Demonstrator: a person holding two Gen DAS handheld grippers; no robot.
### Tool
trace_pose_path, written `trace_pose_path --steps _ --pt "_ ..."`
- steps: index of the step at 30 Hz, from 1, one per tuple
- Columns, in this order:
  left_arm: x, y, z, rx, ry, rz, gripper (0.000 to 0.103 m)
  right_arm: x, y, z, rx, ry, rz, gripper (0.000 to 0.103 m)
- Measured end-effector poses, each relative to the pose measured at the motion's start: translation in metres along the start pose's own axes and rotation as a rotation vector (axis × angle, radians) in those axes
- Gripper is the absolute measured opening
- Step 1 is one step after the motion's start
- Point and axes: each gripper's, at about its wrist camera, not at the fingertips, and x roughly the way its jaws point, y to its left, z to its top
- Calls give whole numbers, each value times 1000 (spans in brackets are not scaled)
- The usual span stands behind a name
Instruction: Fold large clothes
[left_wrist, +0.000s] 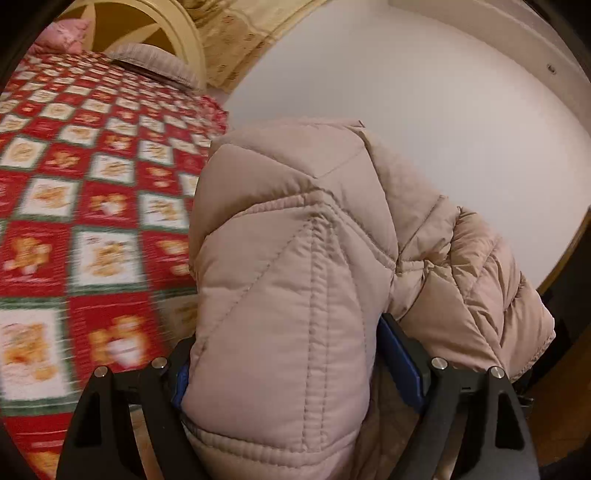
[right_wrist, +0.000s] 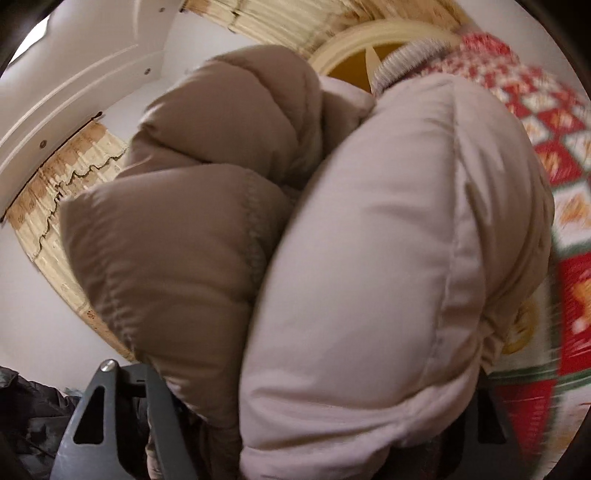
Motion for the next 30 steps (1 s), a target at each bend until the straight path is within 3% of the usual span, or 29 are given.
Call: trace_pose_path --steps 3,6,8,12,13,15,16,17,19,25,26,27,30 --pt "31 -33 17 38 2 -21 84 -44 7 14 -55 -60 -51 71" --pt "78 -61 32 74 22 34 84 -91 -11 31 -67 -110 -125 70" --pt "113 -69 36 87 37 119 84 -113 -36 41 -44 -131 -167 69" --pt "187 -62 21 192 85 430 84 -153 -113 48 57 -187 -352 69" --pt "198 -55 16 199 80 488 86 -158 -136 47 95 -200 -446 69" --pt "203 -46 14 172 50 509 95 -162 -179 39 176 -194 -591 80" --pt "204 -45 15 171 53 523 96 -164 -192 35 211 -204 -602 92" --pt "208 -45 16 185 59 544 98 -169 -201 28 246 -238 -591 93" --pt "213 -42 15 212 60 564 99 -176 -195 25 252 -272 -606 93" --pt "213 -35 15 198 59 553 99 -214 -130 19 177 -428 -803 92" --pt "215 -34 15 201 60 556 99 -222 -108 20 132 -474 -811 87" --pt "217 -37 14 203 61 559 99 -219 -108 40 100 -487 -812 82" --pt "213 -41 13 220 70 565 99 -190 -68 68 -65 -447 -901 71"
